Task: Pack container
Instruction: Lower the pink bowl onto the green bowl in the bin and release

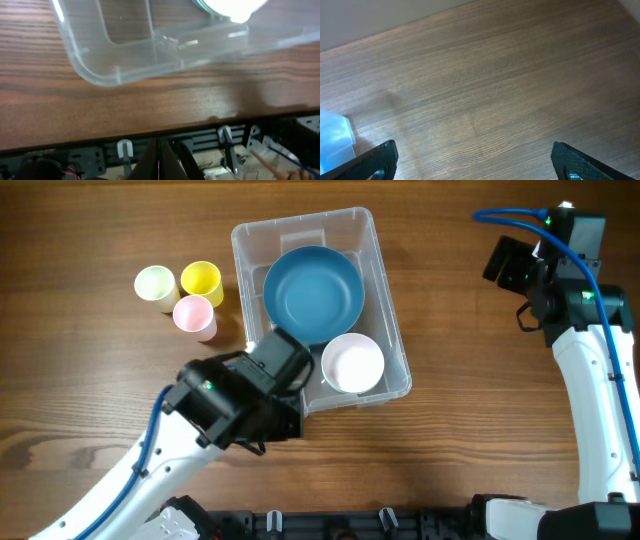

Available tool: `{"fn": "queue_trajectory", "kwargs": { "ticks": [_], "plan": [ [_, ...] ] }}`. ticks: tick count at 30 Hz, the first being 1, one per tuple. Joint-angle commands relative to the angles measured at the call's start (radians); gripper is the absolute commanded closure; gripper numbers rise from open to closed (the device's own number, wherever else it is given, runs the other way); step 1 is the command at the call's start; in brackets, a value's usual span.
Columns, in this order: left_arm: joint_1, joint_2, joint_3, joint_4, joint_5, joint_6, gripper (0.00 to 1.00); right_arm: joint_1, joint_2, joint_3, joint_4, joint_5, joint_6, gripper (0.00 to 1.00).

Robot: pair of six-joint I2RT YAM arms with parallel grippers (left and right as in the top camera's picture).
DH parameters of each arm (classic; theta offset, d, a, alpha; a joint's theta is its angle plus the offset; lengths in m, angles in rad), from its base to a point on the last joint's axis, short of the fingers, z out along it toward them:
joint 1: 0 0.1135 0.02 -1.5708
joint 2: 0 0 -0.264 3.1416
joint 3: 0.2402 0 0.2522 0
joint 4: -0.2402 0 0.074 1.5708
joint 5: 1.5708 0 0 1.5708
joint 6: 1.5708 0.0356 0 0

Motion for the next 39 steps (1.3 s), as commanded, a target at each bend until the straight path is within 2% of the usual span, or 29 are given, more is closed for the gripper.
{"fn": "queue_trajectory", "kwargs": {
  "ticks": [1,5,11,18,28,39],
  "plan": [
    [-0.060,-0.001,-0.023,0.002,-0.013,-0.103,0.96,0.001,0.007,0.009,0.002,0.013,0.012,0.00],
    [-0.091,0.000,-0.073,0.006,-0.068,-0.161,0.96,0.001,0.007,0.009,0.002,0.013,0.012,0.00],
    [-0.103,0.002,-0.154,0.110,-0.075,-0.161,0.96,0.001,0.007,0.009,0.002,0.013,0.011,0.00],
    [-0.103,0.040,-0.232,0.211,-0.210,-0.161,0.96,0.001,0.007,0.009,0.002,0.013,0.012,0.00],
    [-0.103,0.148,-0.235,0.278,-0.295,-0.160,0.96,0.001,0.007,0.009,0.002,0.013,0.012,0.00],
    [-0.101,0.150,-0.235,0.283,-0.360,-0.160,0.96,0.001,0.007,0.009,0.002,0.013,0.012,0.00]
  ]
}}
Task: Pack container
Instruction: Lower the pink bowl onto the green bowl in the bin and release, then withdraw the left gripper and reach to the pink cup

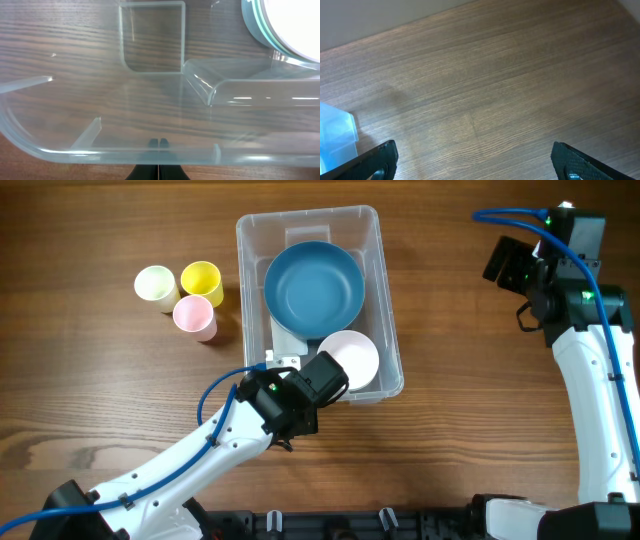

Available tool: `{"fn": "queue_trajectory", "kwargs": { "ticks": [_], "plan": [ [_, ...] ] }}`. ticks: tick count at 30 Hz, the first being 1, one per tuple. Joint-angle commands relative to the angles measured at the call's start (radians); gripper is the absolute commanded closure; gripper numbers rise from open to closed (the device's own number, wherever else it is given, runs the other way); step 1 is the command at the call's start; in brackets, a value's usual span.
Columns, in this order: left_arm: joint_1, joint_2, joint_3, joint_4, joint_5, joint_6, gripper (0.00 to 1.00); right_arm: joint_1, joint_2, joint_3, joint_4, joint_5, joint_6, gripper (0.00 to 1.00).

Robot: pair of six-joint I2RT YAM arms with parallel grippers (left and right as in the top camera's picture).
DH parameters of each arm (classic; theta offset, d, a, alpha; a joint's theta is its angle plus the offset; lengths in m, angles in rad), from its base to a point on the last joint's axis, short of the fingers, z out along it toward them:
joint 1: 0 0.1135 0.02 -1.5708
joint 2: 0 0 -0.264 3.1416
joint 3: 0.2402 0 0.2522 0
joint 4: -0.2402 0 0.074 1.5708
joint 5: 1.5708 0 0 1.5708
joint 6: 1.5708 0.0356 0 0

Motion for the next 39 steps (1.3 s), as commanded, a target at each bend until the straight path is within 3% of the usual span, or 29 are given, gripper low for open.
{"fn": "queue_trajectory", "kwargs": {
  "ticks": [1,6,12,16,24,31,34,36,38,39],
  "plan": [
    [-0.001,0.005,-0.004,0.006,-0.068,-0.011,0.96,0.001,0.006,0.009,0.002,0.013,0.012,0.00],
    [-0.002,-0.002,-0.002,0.007,-0.059,-0.011,0.96,0.001,0.006,0.009,0.002,0.013,0.012,0.00],
    [-0.002,-0.061,0.038,-0.002,0.153,0.008,0.96,0.001,0.006,0.009,0.002,0.013,0.012,0.00],
    [-0.001,-0.165,0.105,-0.020,0.165,0.026,0.96,0.001,0.006,0.009,0.002,0.013,0.012,0.00],
    [0.106,-0.359,0.155,-0.019,-0.171,0.026,0.96,0.001,0.006,0.009,0.002,0.013,0.012,0.00],
    [0.399,-0.389,0.155,0.046,-0.270,0.029,0.96,0.001,0.006,0.009,0.002,0.013,0.012,0.00],
    [0.525,-0.368,0.155,0.110,-0.270,0.089,0.96,0.001,0.006,0.009,0.002,0.013,0.012,0.00],
    [0.612,-0.343,0.155,0.160,-0.260,0.115,0.87,0.001,0.006,0.009,0.002,0.013,0.012,0.00],
    [0.705,-0.306,0.155,0.222,-0.214,0.157,0.59,0.001,0.006,0.009,0.002,0.013,0.012,0.00],
    [0.733,-0.293,0.155,0.240,-0.194,0.163,0.51,0.001,0.006,0.009,0.002,0.013,0.012,0.00]
  ]
}}
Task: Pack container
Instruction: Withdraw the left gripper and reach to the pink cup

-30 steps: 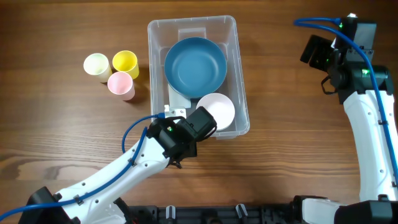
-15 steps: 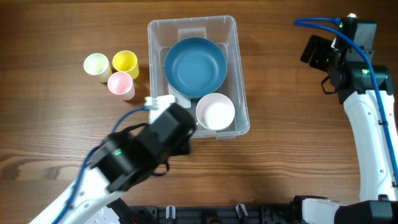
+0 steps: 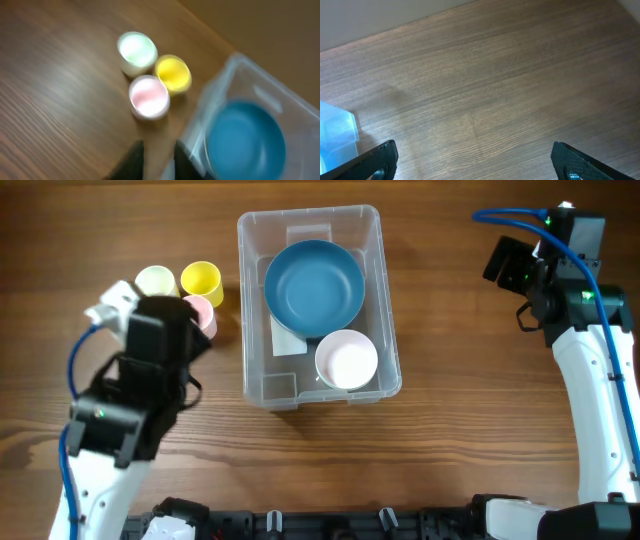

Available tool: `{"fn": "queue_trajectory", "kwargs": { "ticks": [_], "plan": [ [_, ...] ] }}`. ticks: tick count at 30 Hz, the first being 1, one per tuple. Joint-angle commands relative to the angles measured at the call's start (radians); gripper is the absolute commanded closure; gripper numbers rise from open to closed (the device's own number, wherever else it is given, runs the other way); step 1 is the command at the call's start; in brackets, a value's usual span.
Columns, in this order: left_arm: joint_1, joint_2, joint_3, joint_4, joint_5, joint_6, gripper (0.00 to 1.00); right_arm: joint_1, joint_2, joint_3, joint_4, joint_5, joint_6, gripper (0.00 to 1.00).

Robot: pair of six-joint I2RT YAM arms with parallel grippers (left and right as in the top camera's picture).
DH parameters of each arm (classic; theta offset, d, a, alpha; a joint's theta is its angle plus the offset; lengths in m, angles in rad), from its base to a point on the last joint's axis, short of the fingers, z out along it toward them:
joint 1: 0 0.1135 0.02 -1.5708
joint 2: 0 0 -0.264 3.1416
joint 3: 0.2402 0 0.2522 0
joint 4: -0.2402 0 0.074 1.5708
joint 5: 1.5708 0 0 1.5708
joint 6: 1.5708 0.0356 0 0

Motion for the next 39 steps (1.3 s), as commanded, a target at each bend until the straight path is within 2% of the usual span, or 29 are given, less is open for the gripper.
{"fn": "queue_trajectory", "kwargs": {
  "ticks": [1,8,11,15,22,27,30,33,39],
  "plan": [
    [0.152,0.070,0.014,0.077,0.067,0.088,0.48,0.001,0.007,0.009,0.002,0.014,0.013,0.00],
    [0.389,0.269,0.014,0.198,0.412,0.120,0.49,0.001,0.007,0.009,0.002,0.014,0.012,0.00],
    [0.452,0.377,0.014,0.223,0.570,0.120,0.52,0.001,0.007,0.009,0.002,0.014,0.012,0.00],
    [0.463,0.471,0.014,0.225,0.660,0.148,0.55,0.001,0.007,0.009,0.002,0.014,0.012,0.00],
    [0.463,0.563,0.014,0.236,0.673,0.150,0.66,0.001,0.007,0.009,0.002,0.014,0.012,0.00],
    [0.445,0.571,0.014,0.243,0.676,0.176,0.67,0.001,0.007,0.009,0.002,0.014,0.012,0.00],
    [0.422,0.571,0.014,0.241,0.676,0.197,0.65,0.001,0.007,0.009,0.002,0.014,0.012,0.00],
    [0.404,0.571,0.014,0.239,0.668,0.202,0.57,0.001,0.007,0.009,0.002,0.014,0.012,0.00],
    [0.399,0.571,0.013,0.224,0.634,0.201,0.53,0.001,0.007,0.009,0.002,0.014,0.012,0.00]
  ]
}}
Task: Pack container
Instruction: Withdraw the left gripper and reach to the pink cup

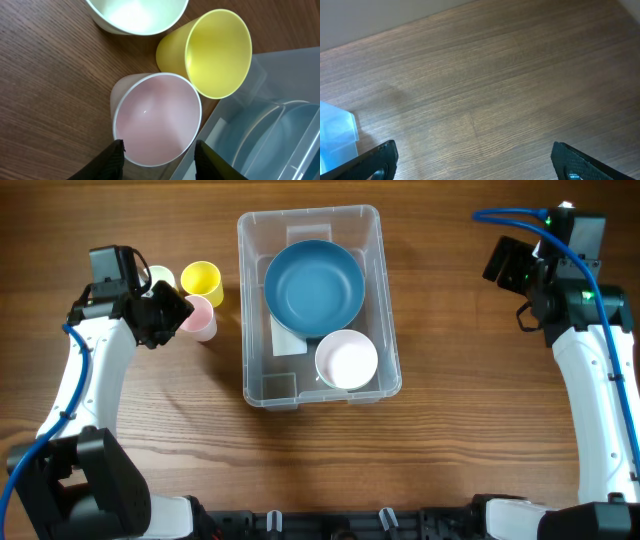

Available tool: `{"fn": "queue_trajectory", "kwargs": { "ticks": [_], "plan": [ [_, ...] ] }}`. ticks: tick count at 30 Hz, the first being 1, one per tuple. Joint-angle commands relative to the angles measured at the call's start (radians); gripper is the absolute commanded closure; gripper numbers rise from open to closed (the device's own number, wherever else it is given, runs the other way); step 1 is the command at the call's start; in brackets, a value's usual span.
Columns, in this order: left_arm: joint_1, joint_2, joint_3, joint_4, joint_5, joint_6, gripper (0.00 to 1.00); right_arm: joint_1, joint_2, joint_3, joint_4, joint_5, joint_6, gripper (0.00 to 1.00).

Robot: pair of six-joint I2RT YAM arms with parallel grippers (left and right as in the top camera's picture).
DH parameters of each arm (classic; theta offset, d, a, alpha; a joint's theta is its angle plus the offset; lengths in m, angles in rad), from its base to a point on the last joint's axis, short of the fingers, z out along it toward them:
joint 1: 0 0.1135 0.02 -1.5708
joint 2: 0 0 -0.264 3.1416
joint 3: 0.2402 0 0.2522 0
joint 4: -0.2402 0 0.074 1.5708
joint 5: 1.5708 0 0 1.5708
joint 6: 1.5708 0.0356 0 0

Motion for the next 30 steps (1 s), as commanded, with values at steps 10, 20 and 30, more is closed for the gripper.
{"fn": "queue_trajectory", "kwargs": {
  "ticks": [10,20,30],
  "plan": [
    [-0.002,0.041,0.011,-0.036,-0.047,0.023,0.54,0.001,0.006,0.009,0.002,0.014,0.011,0.00],
    [-0.002,0.140,0.011,-0.003,-0.047,0.023,0.59,0.001,0.006,0.009,0.002,0.014,0.011,0.00],
    [-0.002,0.145,0.011,0.001,-0.091,0.024,0.95,0.001,0.006,0.009,0.002,0.014,0.012,0.00]
  ]
}}
